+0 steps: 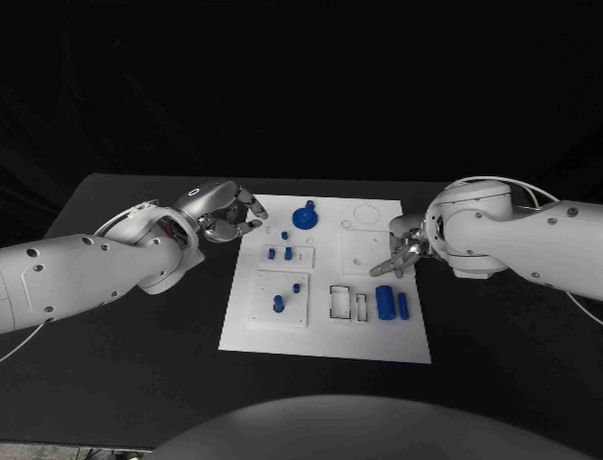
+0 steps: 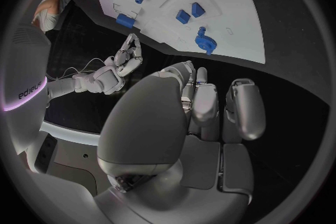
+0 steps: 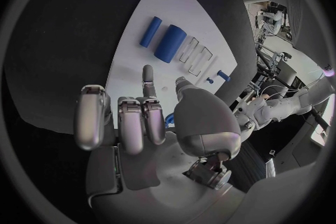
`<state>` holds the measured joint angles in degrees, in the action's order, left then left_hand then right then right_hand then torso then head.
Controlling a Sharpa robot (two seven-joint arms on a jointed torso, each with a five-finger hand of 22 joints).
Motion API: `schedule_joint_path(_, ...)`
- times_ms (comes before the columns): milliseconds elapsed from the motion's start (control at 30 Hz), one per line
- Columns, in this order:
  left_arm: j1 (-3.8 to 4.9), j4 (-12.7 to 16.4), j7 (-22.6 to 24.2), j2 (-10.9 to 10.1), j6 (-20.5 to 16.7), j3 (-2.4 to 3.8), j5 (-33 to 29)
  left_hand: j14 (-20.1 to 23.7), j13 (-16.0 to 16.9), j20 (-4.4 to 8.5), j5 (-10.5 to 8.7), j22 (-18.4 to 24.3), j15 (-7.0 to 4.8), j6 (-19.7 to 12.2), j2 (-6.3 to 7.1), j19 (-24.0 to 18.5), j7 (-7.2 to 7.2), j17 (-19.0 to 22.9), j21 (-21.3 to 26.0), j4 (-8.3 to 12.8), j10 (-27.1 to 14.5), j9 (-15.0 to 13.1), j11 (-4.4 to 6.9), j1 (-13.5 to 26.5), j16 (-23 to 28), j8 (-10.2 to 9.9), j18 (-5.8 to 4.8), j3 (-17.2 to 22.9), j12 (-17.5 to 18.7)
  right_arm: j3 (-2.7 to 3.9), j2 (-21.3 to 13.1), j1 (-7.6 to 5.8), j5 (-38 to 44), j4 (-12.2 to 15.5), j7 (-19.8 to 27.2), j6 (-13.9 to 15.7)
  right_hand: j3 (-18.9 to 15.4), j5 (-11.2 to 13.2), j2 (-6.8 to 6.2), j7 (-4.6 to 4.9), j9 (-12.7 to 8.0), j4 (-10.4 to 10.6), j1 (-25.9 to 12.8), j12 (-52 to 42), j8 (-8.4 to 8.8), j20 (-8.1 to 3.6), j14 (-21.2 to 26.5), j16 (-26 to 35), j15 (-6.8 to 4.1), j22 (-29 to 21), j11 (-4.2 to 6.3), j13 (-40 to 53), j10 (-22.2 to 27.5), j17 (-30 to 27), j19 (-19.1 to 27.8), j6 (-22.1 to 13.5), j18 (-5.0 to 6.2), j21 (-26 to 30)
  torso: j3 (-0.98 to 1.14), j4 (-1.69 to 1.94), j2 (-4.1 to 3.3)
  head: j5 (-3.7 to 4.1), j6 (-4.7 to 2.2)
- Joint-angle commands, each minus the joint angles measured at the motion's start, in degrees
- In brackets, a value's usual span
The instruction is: Assemble the parts on the task board
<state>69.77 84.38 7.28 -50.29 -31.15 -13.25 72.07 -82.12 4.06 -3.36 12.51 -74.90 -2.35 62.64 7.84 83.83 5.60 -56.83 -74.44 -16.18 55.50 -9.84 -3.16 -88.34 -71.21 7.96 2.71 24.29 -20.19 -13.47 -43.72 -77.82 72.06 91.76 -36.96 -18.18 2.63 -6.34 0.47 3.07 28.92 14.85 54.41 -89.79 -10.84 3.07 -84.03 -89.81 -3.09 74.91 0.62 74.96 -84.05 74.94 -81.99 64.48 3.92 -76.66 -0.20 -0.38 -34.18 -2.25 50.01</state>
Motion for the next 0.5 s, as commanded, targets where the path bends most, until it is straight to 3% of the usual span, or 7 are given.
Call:
schedule_joint_path(33,-0.07,0.2,0.32,0.07,0.5,0.04,-0.13,0.41,0.04,-0.5,0.38,-10.91,0.0,0.33,-0.14,-0.07,0.08,-0.06,0.16,-0.22,0.32,-0.07,-0.06,-0.54,0.12,0.24,0.45,0.12,-0.26,-0.01,0.66,0.32,1.35,-0.66,-1.6,-2.82,-0.04,-0.76,0.05,-0.06,-0.01,-0.3,0.46,-0.21,0.34,-0.06,-5.97,-0.19,-0.33,10.7,0.21,15.04,-5.95,15.06,0.12,0.52,-0.59,0.27,-0.1,0.1,0.08,0.16,-0.01)
schedule_joint_path(333,-0.07,0.24,0.17,0.03,0.75,0.04,-0.13,0.4,0.05,-0.51,0.42,-10.91,0.01,0.36,-0.17,-0.07,0.08,-0.1,0.16,-0.21,0.38,-0.09,-0.07,-0.56,0.1,0.28,0.45,0.12,-0.3,-0.01,1.82,1.56,1.49,-1.97,-1.9,-3.93,0.59,-6.45,-0.24,-0.31,0.65,-1.07,0.55,-0.21,0.87,-0.27,-5.97,-0.19,-0.58,10.39,0.47,15.04,-5.95,15.06,0.59,1.17,-0.38,1.17,-0.2,0.31,0.22,0.3,-0.01)
schedule_joint_path(500,-0.08,0.25,0.0,0.09,0.85,0.04,-0.12,0.4,0.05,-0.51,0.42,-10.91,0.01,0.36,-0.17,-0.07,0.08,-0.1,0.16,-0.21,0.38,-0.09,-0.07,-0.56,0.1,0.28,0.45,0.12,-0.3,-0.01,2.24,2.27,0.93,-2.53,-1.91,-4.07,0.65,-6.9,-0.28,-0.26,0.7,-1.06,0.4,-0.21,1.04,-0.27,-5.97,-0.19,-0.57,10.23,0.45,15.04,-5.95,15.06,0.9,1.06,-0.26,1.67,-0.26,0.39,0.32,0.14,-0.01)
